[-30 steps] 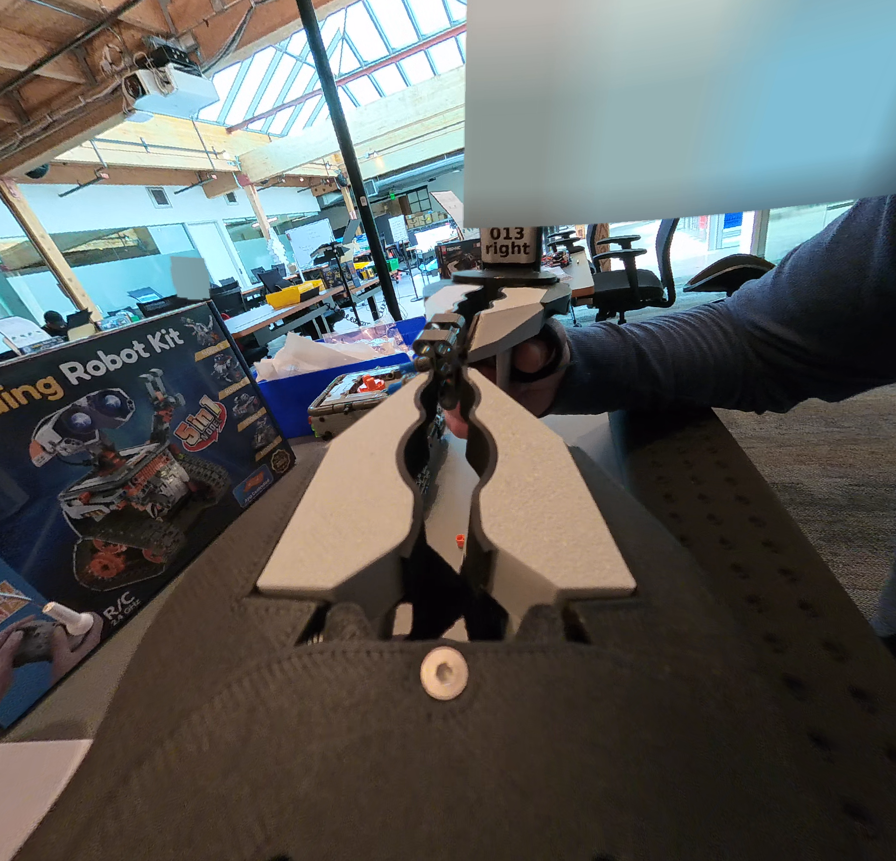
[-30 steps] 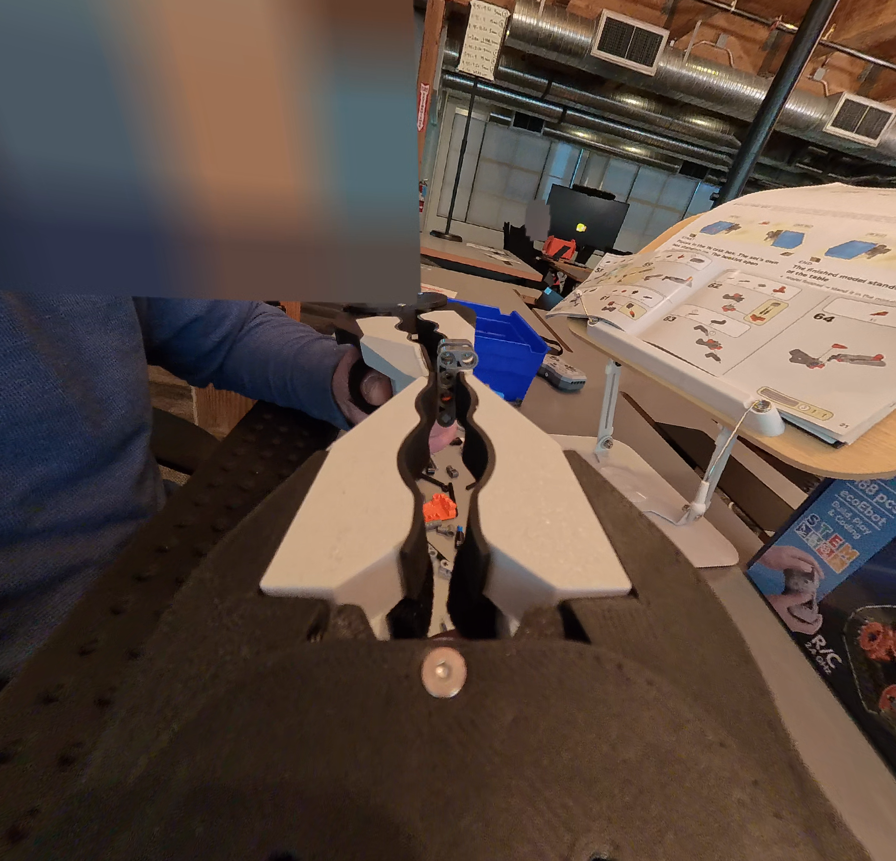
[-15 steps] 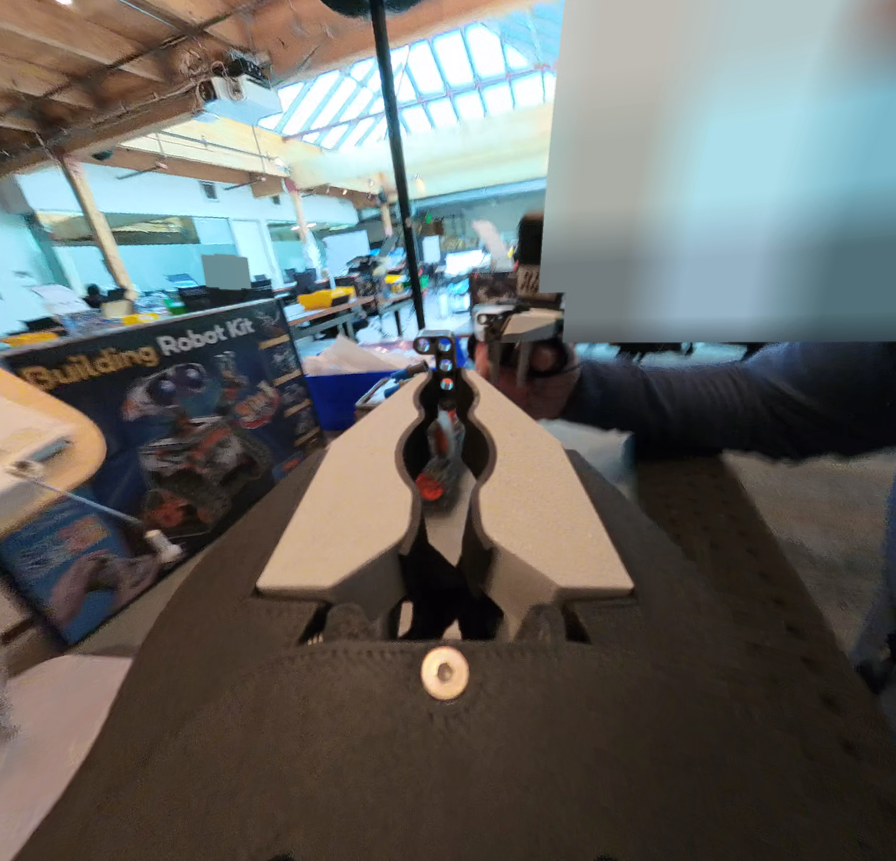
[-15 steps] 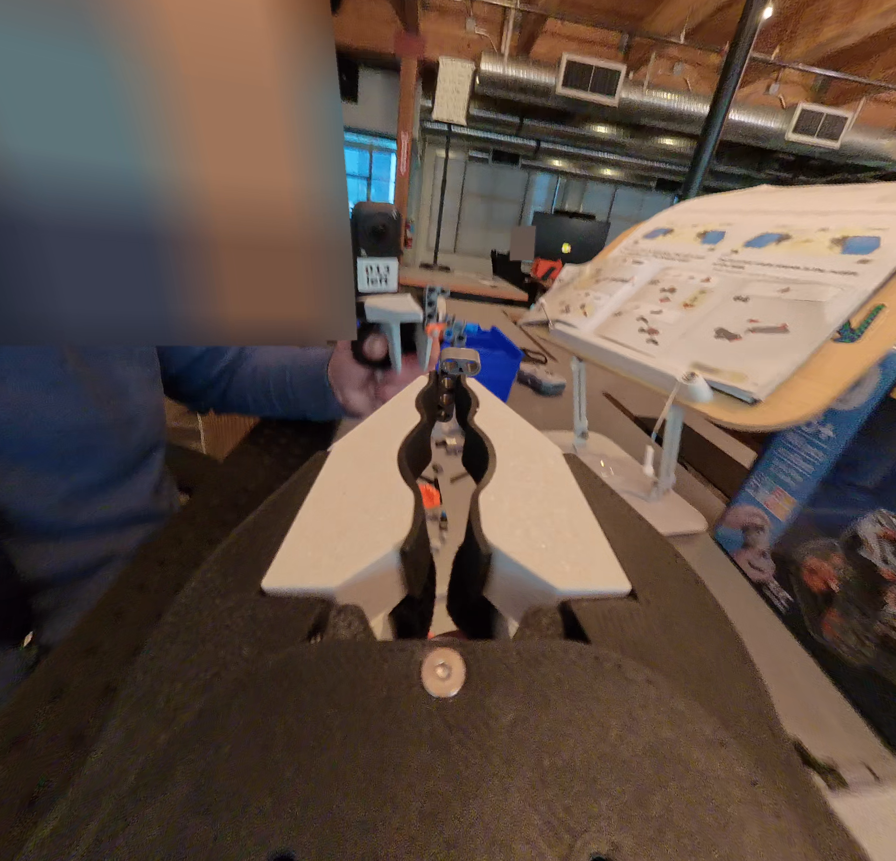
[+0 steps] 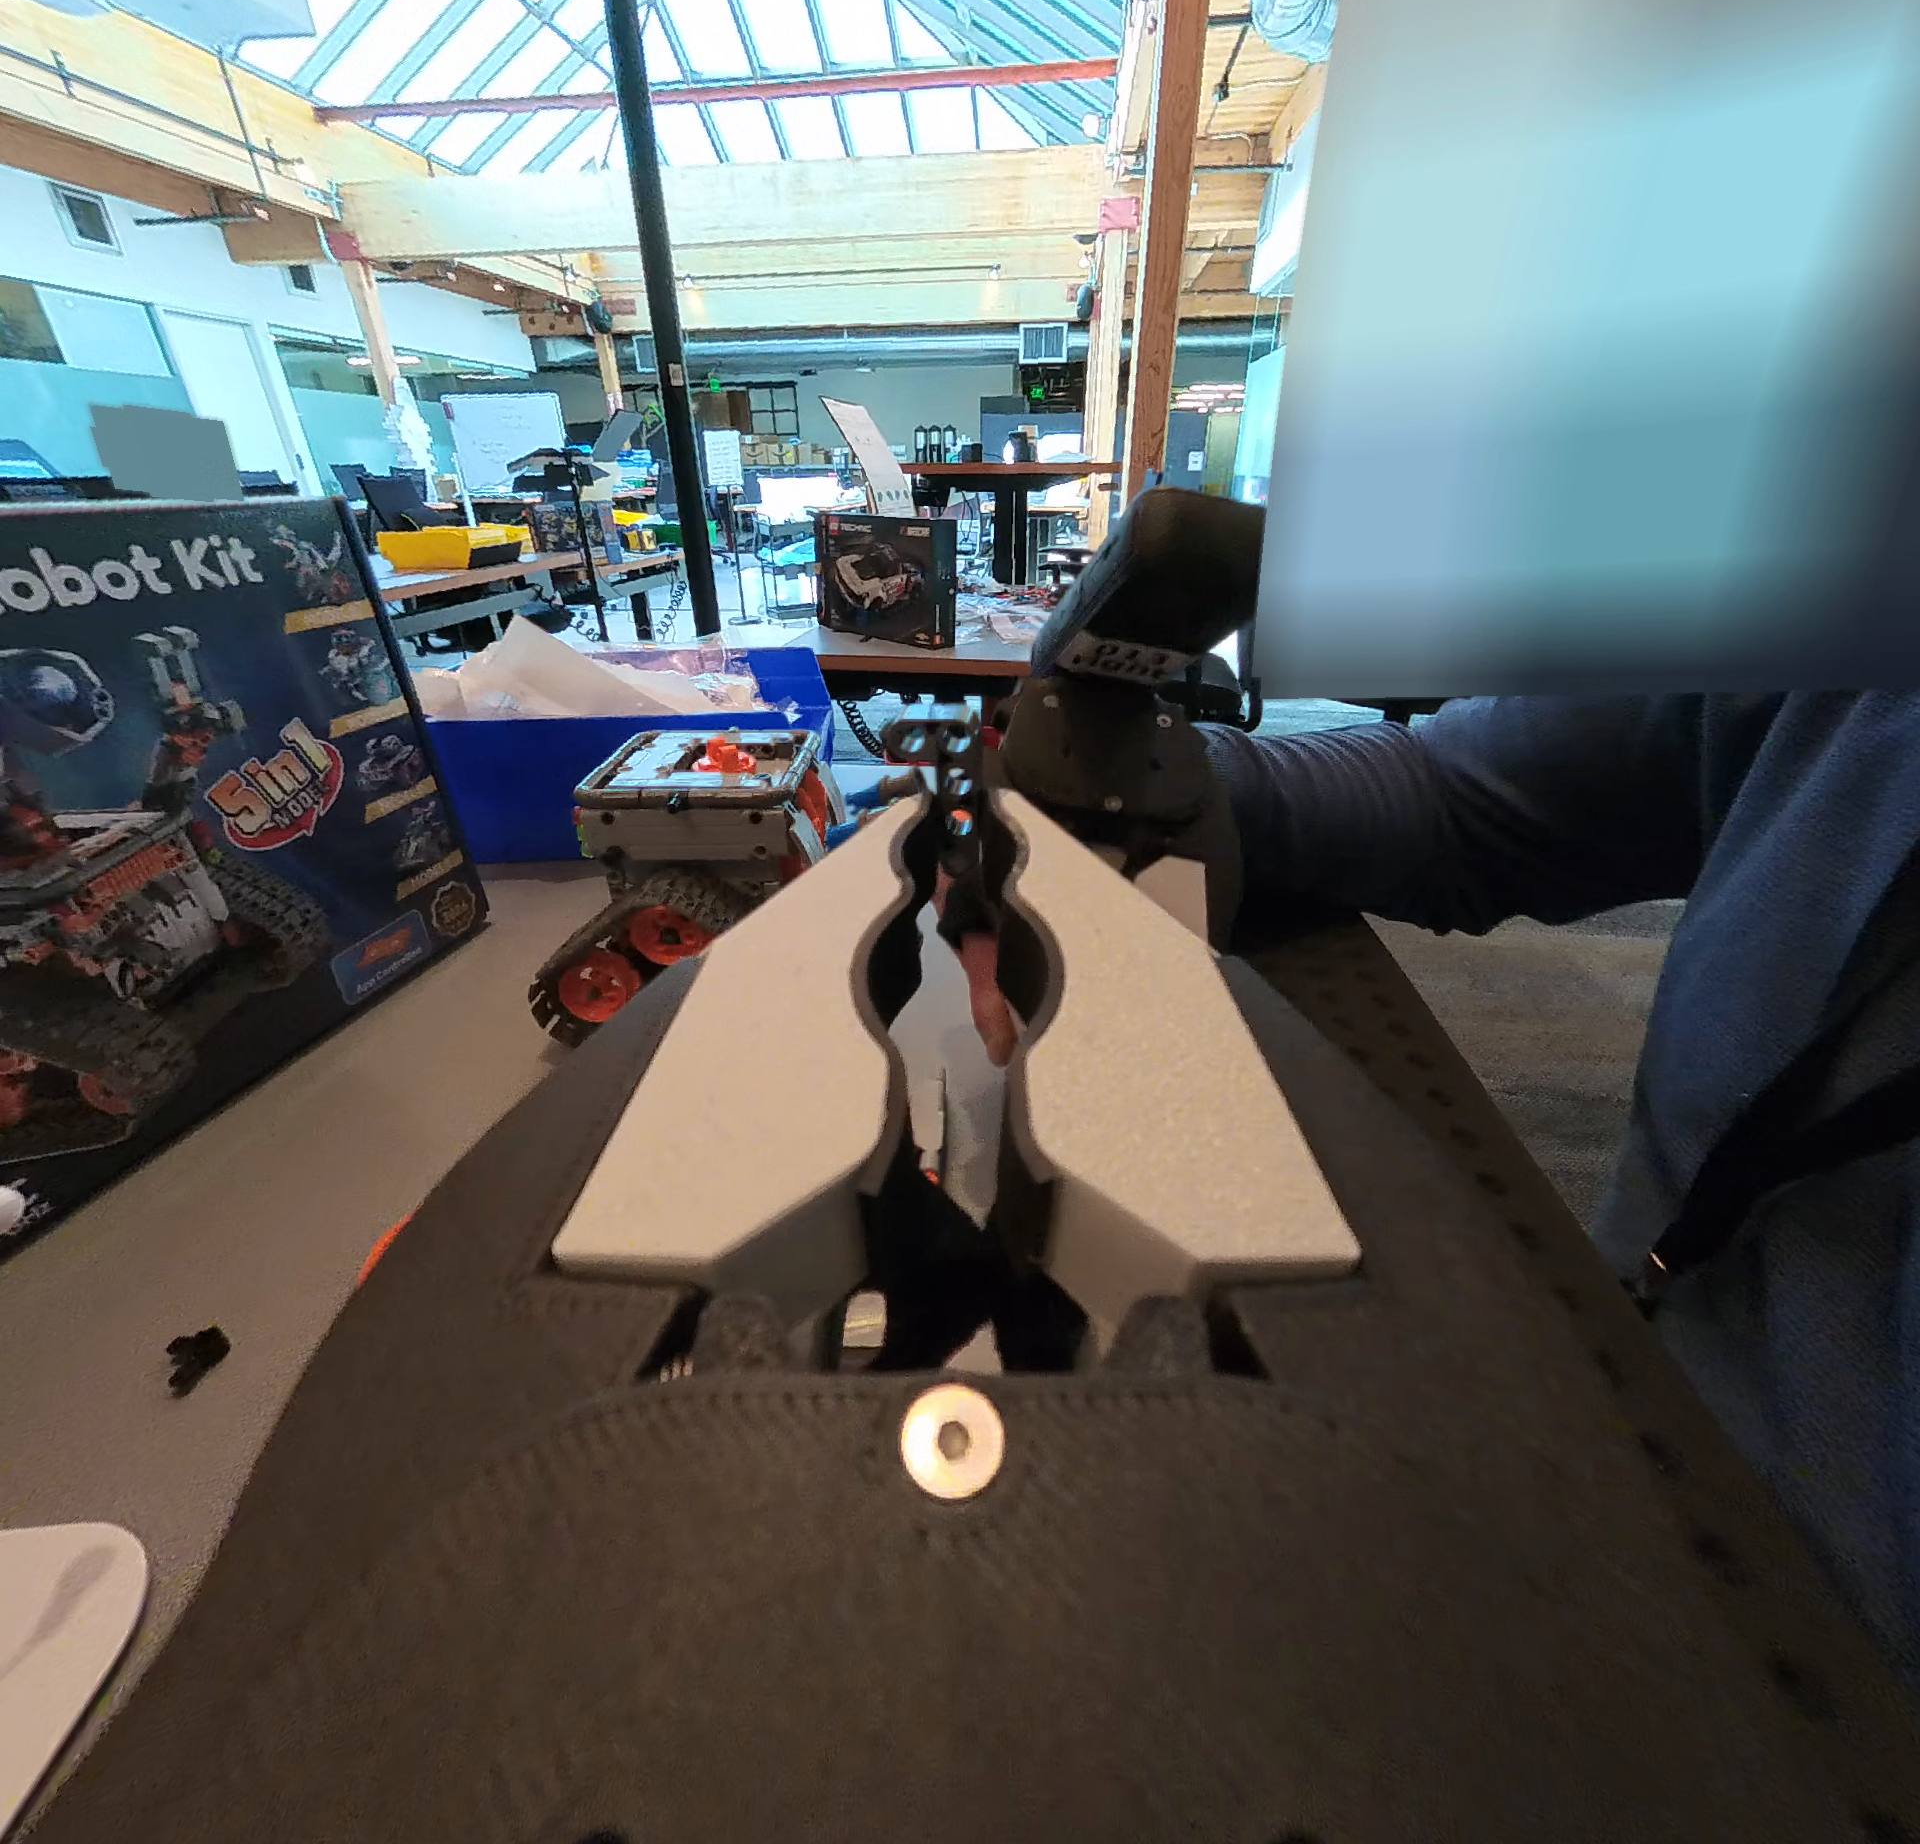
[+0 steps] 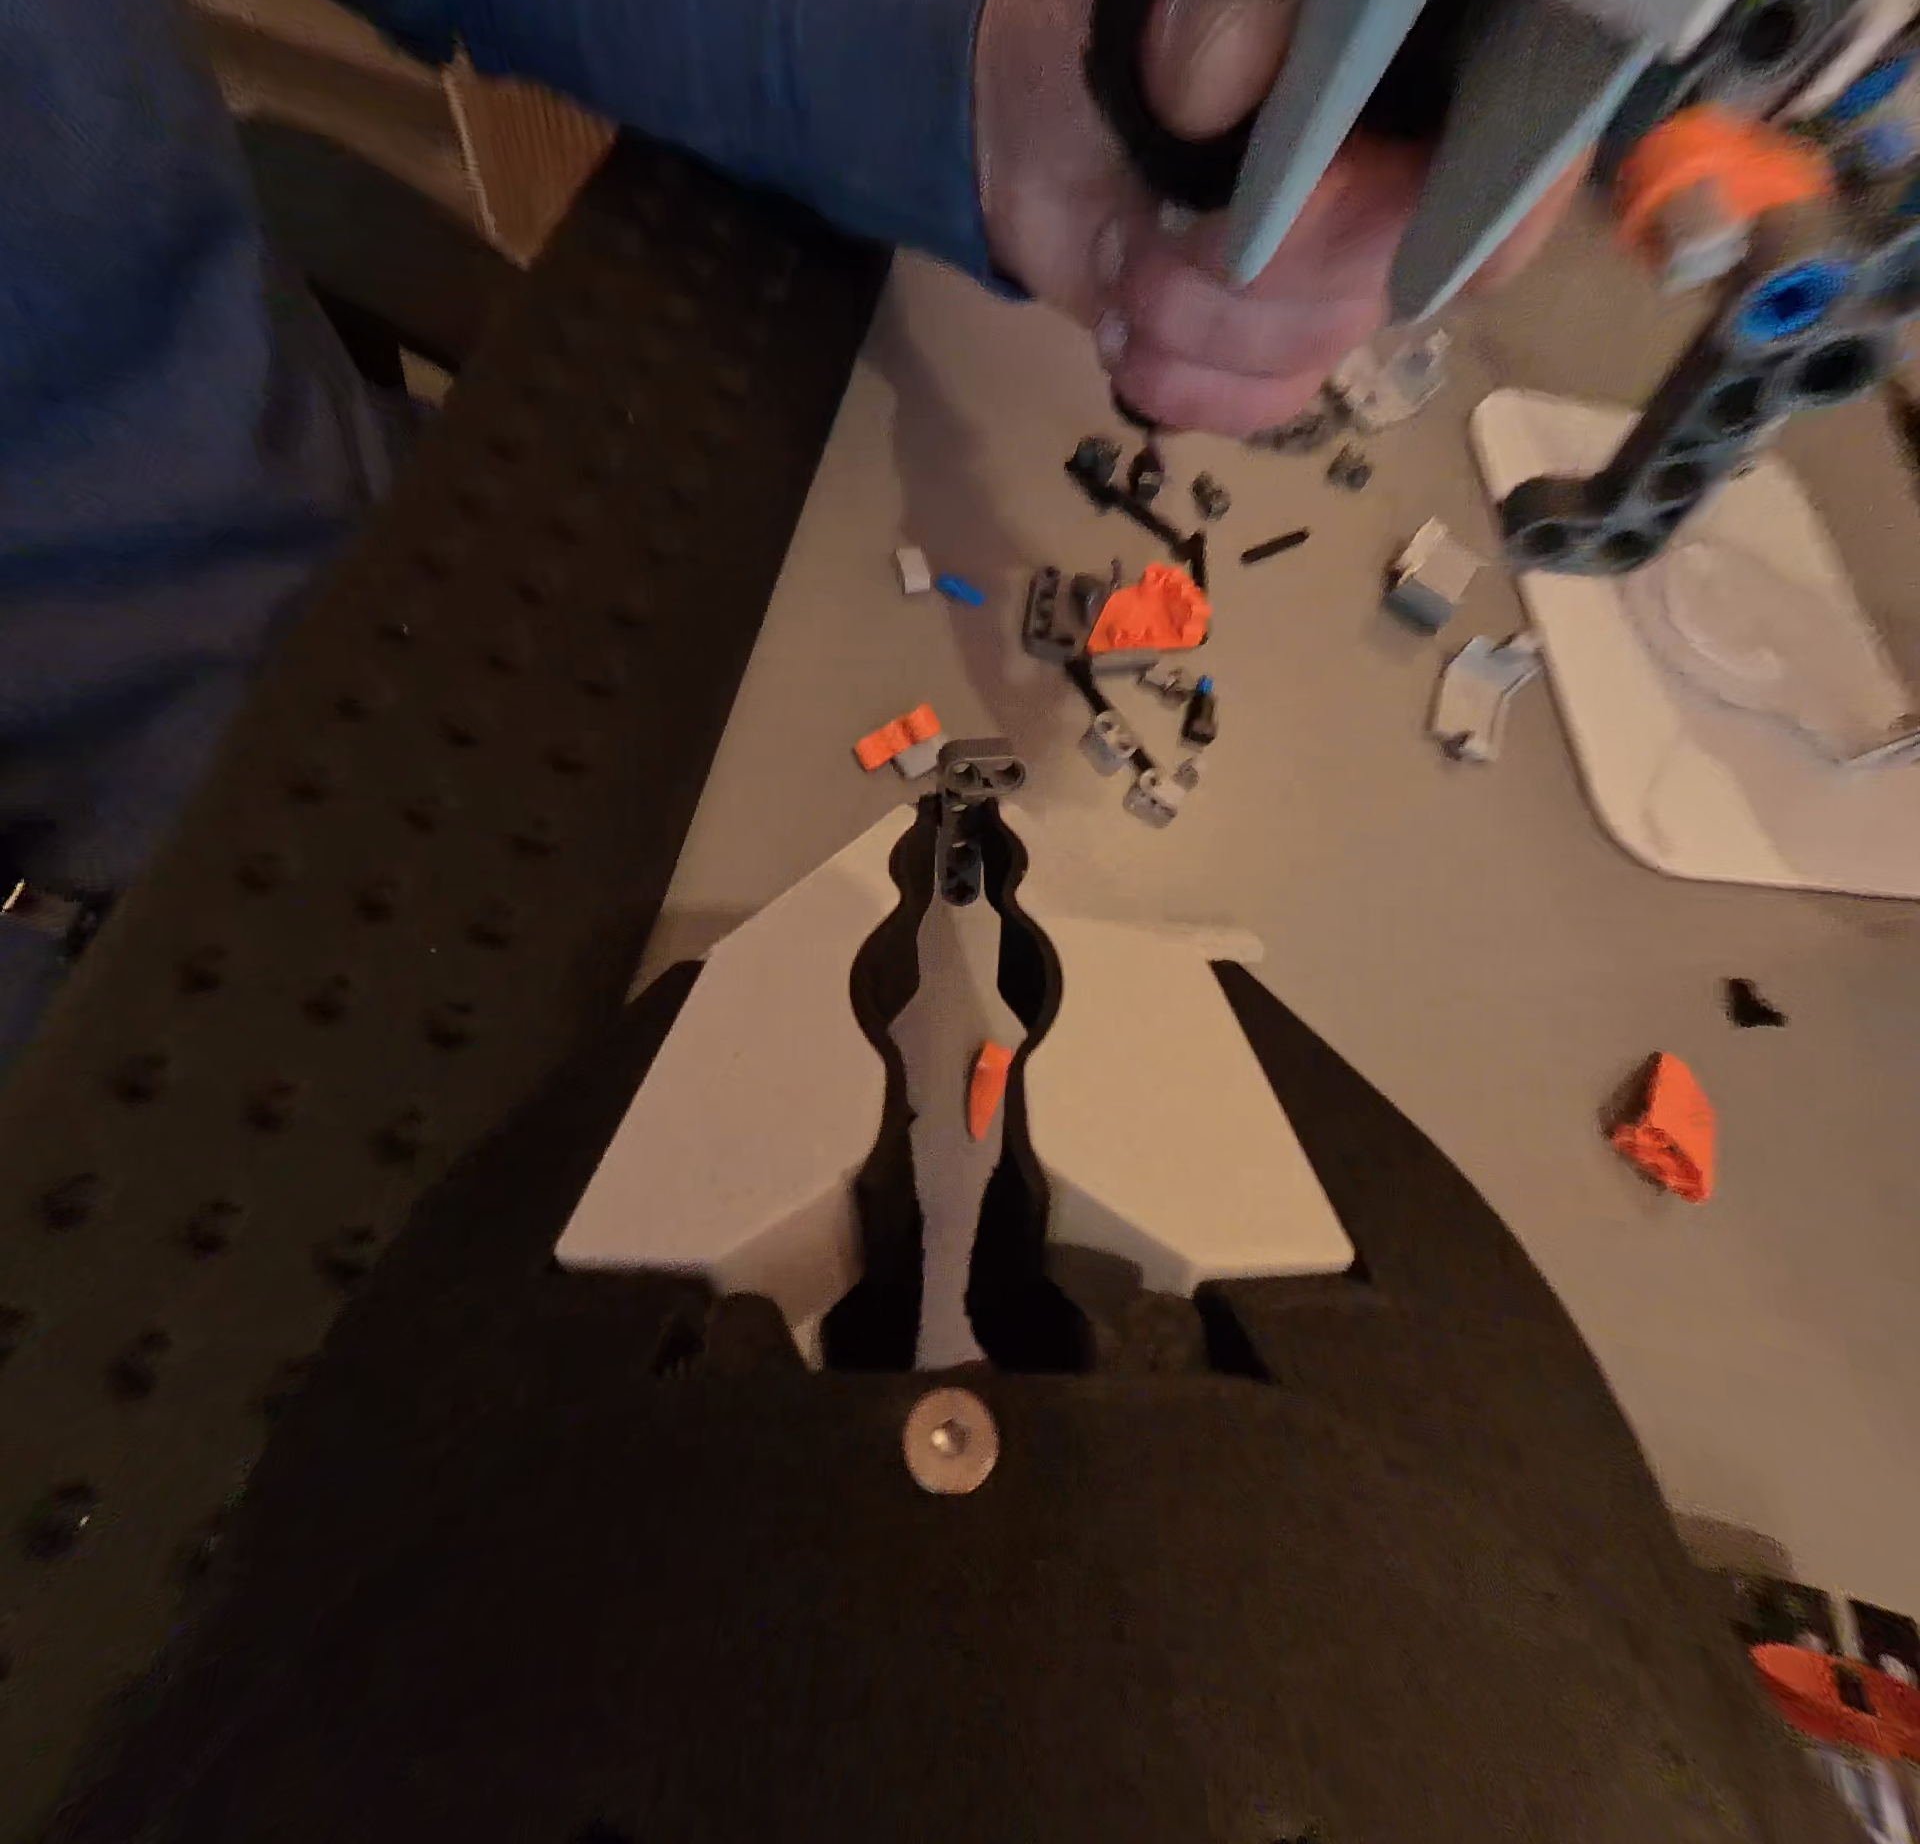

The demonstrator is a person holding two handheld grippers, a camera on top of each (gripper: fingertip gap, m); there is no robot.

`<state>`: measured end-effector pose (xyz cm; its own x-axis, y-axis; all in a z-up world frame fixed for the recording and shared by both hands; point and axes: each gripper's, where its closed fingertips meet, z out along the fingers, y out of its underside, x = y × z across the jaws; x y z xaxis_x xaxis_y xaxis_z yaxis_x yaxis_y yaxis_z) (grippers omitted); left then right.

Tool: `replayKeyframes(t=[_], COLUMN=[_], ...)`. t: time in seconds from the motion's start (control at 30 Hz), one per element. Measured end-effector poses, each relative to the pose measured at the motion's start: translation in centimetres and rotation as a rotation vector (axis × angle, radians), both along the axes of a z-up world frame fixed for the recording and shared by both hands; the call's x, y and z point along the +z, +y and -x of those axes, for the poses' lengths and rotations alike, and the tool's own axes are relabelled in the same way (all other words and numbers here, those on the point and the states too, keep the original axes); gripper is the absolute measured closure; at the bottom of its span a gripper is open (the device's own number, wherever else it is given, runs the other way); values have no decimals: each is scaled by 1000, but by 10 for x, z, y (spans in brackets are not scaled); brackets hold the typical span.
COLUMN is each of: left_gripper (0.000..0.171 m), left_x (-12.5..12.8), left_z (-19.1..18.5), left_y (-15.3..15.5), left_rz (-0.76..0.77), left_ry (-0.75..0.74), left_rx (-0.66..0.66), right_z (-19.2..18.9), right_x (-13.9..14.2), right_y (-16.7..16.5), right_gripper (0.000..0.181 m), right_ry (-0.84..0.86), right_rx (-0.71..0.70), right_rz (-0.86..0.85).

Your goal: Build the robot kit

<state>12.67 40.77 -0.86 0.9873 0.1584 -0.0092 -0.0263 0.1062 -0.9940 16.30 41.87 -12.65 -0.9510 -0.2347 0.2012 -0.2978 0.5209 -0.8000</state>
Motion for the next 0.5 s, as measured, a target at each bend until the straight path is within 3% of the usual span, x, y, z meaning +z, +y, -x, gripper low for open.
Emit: replayKeyframes(t=[0.13,0.23,0.3,0.4,0.5], left_gripper=[166,166,166,166,166], left_x=[-4,-9,-11,-12,-12], left_z=[-1,-1,-1,-9,-17], left_y=[1,3,4,8,13], left_rz=[13,29,42,58,59], left_ry=[5,2,23,50,59], left_rx=[-11,-21,-20,-67,-120], right_z=[-6,-3,9,36,35], right_x=[-22,-19,2,59,93], right_y=[-2,-2,-2,2,6], right_gripper=[158,145,145,143,140], right_ry=[-29,-28,-16,-31,-88], right_rx=[15,4,-55,-180,-158], right_rz=[-87,-73,19,287,477])
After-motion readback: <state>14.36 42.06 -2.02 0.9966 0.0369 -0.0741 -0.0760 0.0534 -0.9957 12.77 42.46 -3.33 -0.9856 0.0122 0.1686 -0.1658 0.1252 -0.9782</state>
